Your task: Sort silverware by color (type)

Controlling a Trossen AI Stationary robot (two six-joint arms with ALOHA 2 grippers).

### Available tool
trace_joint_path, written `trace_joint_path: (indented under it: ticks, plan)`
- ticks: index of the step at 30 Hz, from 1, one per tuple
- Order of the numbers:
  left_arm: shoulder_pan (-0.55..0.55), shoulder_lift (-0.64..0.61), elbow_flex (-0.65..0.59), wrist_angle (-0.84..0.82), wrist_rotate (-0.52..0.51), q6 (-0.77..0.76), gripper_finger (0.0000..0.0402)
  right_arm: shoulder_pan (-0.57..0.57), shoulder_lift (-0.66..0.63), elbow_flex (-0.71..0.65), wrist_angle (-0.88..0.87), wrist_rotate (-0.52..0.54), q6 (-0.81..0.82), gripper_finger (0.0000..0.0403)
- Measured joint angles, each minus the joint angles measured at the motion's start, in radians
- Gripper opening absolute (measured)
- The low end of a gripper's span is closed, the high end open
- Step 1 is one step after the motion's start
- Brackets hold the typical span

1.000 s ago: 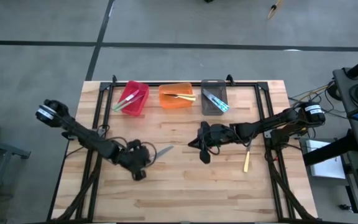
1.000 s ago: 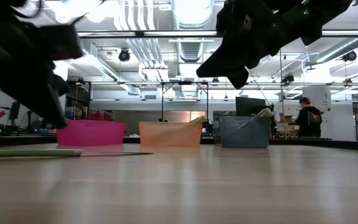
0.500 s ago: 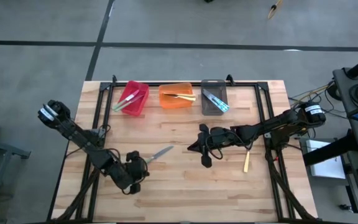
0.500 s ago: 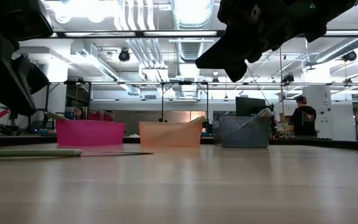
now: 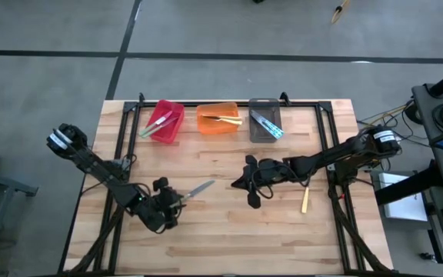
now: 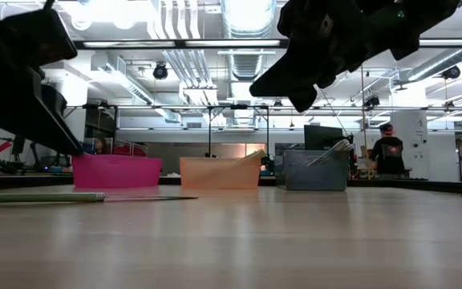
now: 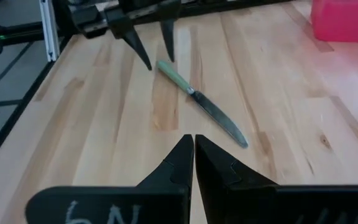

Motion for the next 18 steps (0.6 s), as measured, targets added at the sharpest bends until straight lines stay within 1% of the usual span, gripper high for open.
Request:
trace_joint_path:
  ticks: [3, 6, 13, 18]
  plan:
    - [0.014, 0.009, -0.020, 0.039, -0.001, -0.002, 0.0159, -0.002, 0.016, 0.000, 0.007, 0.000, 0.000, 0.0009]
    - [0.024, 0.032, -0.026, 0.055, -0.002, -0.003, 0.0171, -0.004, 0.024, 0.000, -0.002, 0.000, 0.000, 0.0009]
    - [0.056, 0.149, -0.028, 0.087, -0.039, -0.015, 0.0173, -0.009, 0.026, 0.000, 0.011, 0.000, -0.001, 0.0009]
    - [0.060, 0.235, -0.027, 0.163, -0.041, -0.040, 0.0167, -0.009, 0.026, 0.000, 0.012, 0.000, -0.001, 0.0009]
